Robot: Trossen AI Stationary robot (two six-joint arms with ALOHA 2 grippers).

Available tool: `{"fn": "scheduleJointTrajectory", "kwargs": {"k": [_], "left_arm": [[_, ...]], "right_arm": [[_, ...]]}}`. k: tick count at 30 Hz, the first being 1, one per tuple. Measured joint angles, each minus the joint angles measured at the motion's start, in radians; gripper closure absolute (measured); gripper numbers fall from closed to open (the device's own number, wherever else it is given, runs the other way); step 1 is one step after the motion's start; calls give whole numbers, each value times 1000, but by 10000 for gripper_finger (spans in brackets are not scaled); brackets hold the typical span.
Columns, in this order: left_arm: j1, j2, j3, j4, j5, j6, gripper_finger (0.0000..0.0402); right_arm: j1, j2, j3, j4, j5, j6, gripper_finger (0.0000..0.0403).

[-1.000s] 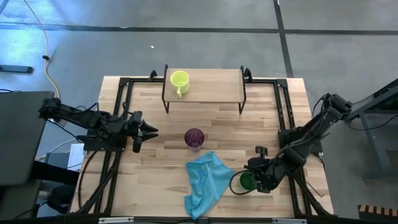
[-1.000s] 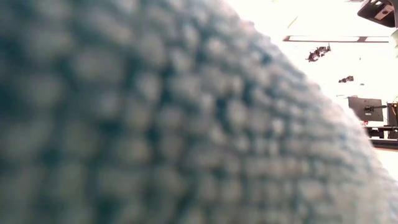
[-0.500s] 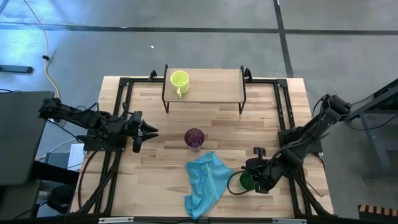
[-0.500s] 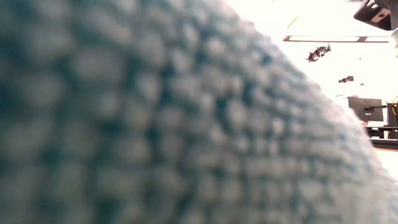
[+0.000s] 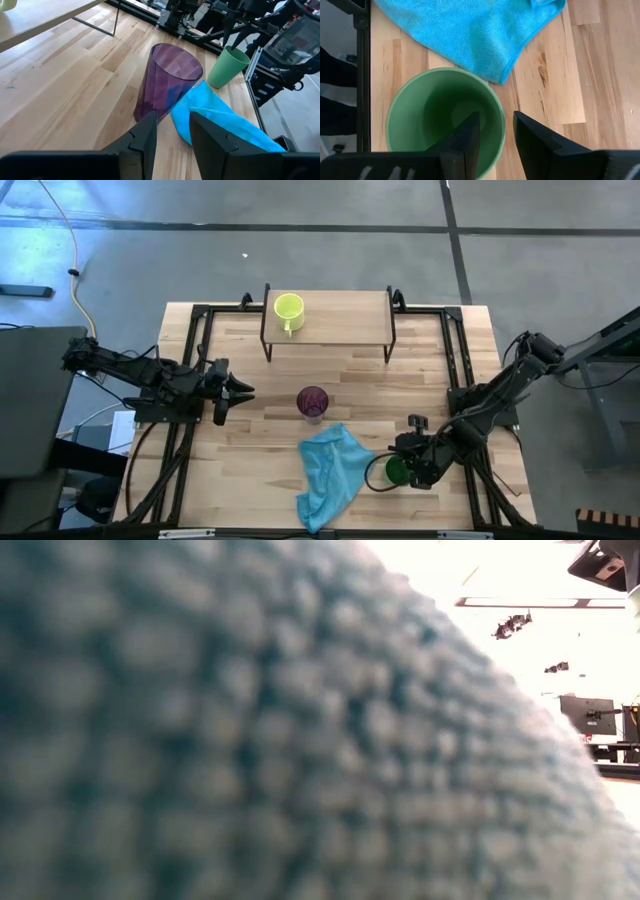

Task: Stack small to large cups/mugs on shelf
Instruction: Put the green cup on the shelf

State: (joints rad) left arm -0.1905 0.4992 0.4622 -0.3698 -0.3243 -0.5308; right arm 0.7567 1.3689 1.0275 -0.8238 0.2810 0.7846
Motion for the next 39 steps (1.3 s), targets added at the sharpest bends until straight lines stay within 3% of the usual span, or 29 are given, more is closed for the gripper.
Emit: {"fn": "scheduleJointTrajectory", "kwargs": {"k": [21,39], "left_arm": [[0,0,0,0,11,0,298],[0,0,0,0,15,0,298]], "right_arm": [[-11,2,-29,39,-4,9,296],[-11,1,-29,11,-23,49,396]]}}
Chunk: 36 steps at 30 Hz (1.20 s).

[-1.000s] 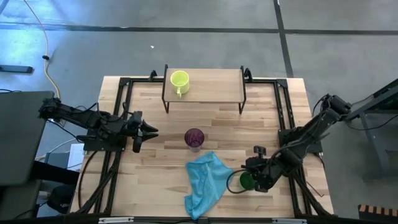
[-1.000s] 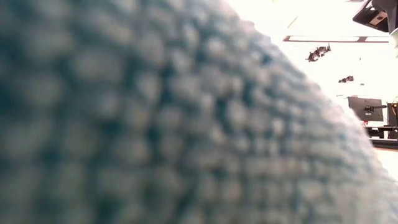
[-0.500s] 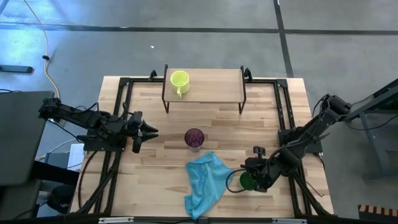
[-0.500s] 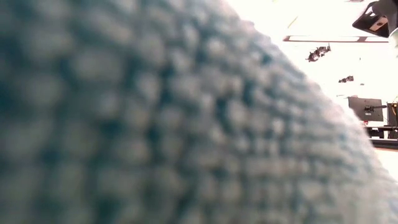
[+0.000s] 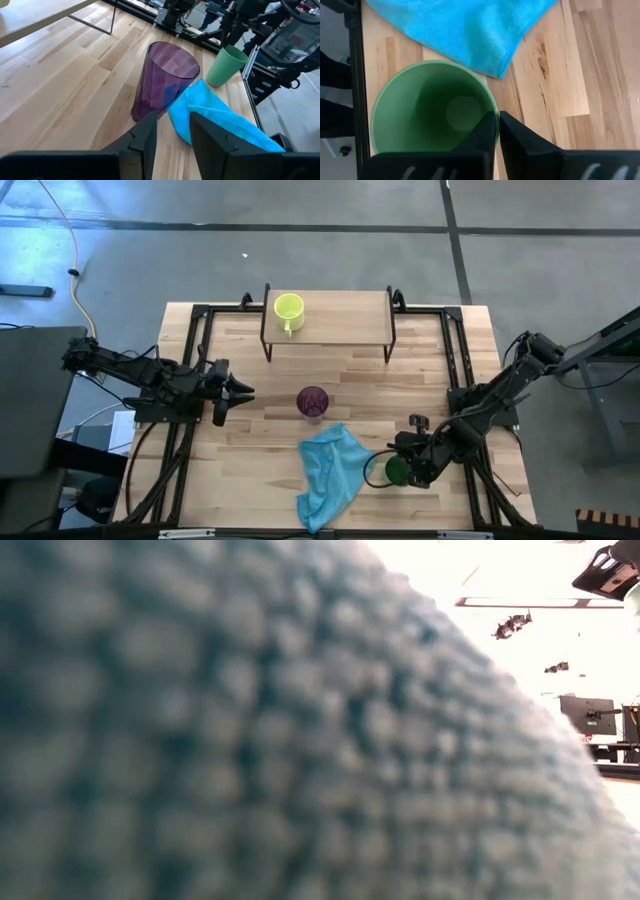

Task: Stack small to large cups/mugs on shelf
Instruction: Put the green cup on the shelf

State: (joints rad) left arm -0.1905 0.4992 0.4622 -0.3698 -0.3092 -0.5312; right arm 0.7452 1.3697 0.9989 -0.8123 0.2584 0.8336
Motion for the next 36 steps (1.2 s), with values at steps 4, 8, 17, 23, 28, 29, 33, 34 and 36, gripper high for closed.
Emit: {"fn": "scheduleJointTrajectory", "kwargs": {"k": [4,8,17,23,28,29,33,34,36], "left_arm": [[0,0,0,0,0,0,298],[0,0,0,1,1,-1,298],[0,0,0,1,3,-1,298],[0,0,0,1,3,0,298],[0,0,0,0,3,1,298],[0,0,0,0,3,2,298],[0,0,0,0,3,2,298],[0,0,0,0,3,2,298],[0,0,0,0,3,2,298]], "right_arm": [[0,0,0,-21,1,44,400],[0,0,0,-34,1,83,401],[0,0,0,-34,0,132,402],[-5,0,11,-44,-4,137,402],[-37,0,69,-110,-6,109,403],[-45,0,81,-122,-7,99,403],[-81,0,121,-162,-33,56,403],[-90,0,130,-169,-38,47,403],[-108,0,147,-179,-42,31,403]]}}
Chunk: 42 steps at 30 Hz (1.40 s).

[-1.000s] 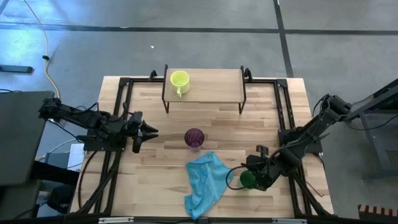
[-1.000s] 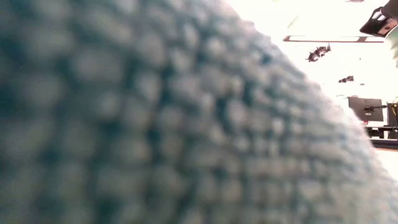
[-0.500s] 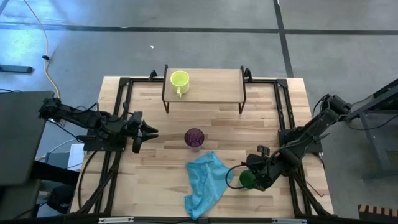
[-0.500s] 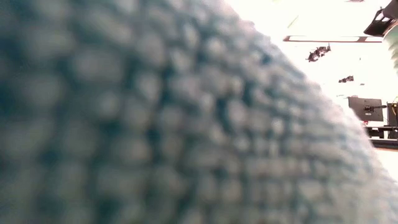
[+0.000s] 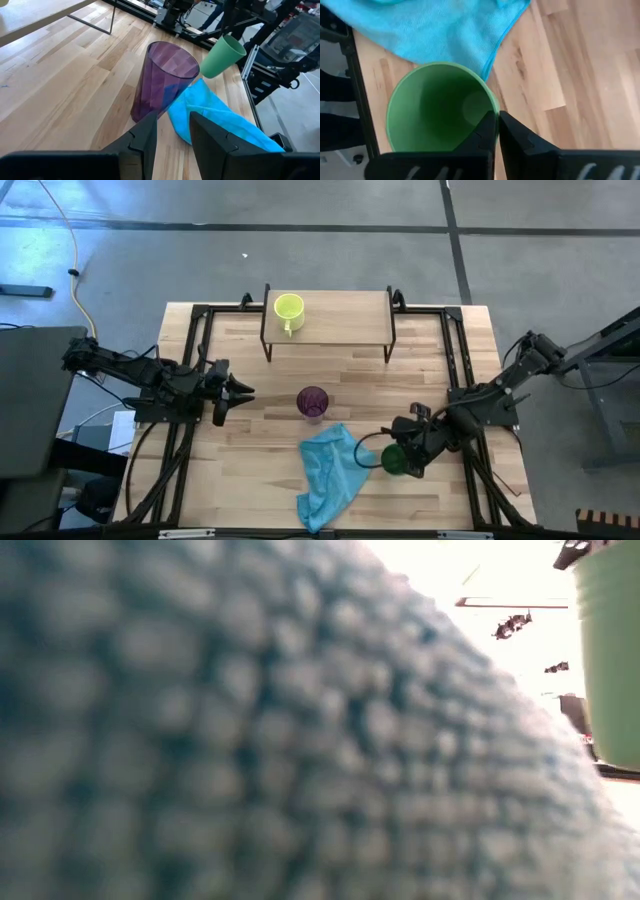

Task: Stack small to large cups/mugs on shelf
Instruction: Put the green cup on the shelf

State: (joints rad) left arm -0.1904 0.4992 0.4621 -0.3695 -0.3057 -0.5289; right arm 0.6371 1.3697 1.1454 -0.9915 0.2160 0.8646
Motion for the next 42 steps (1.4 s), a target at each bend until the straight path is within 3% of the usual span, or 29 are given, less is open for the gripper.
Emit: {"fn": "scheduleJointTrajectory", "kwargs": {"k": [21,42], "left_arm": [[0,0,0,-17,26,8,298],[0,0,0,-27,37,-1,298]], "right_arm": [[-215,0,205,-119,-59,-195,403],[-546,0,432,-228,-185,-426,403]]}}
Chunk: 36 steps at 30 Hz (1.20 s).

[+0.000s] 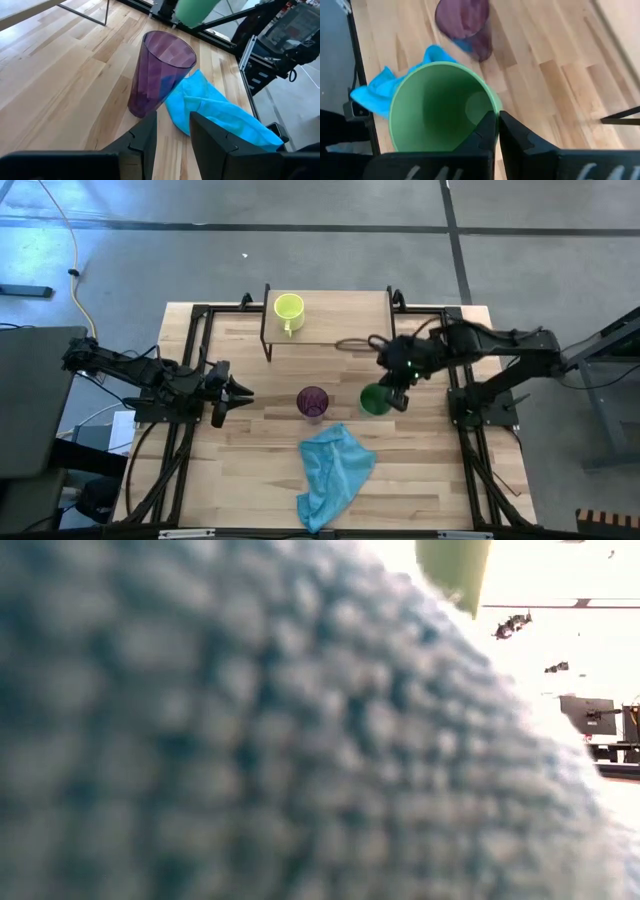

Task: Stack small to large cups/mugs on shelf
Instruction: Put the green cup on the shelf

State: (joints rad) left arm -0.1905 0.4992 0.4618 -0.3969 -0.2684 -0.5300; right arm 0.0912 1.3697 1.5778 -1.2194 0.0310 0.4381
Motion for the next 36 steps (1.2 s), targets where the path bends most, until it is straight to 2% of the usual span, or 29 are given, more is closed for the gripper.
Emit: {"fn": "scheduleJointTrajectory", "kwargs": {"k": [17,23,28,36], "left_arm": [[0,0,0,1,0,-4,298],[0,0,0,4,-1,-5,298],[0,0,0,5,-5,-11,298],[0,0,0,5,-6,-32,298]], "right_arm": [[-301,0,62,-11,-135,-167,403],[-392,10,105,-15,-149,-219,403],[-439,95,231,-88,-149,-293,403],[-513,312,558,-211,-164,-407,403]]}}
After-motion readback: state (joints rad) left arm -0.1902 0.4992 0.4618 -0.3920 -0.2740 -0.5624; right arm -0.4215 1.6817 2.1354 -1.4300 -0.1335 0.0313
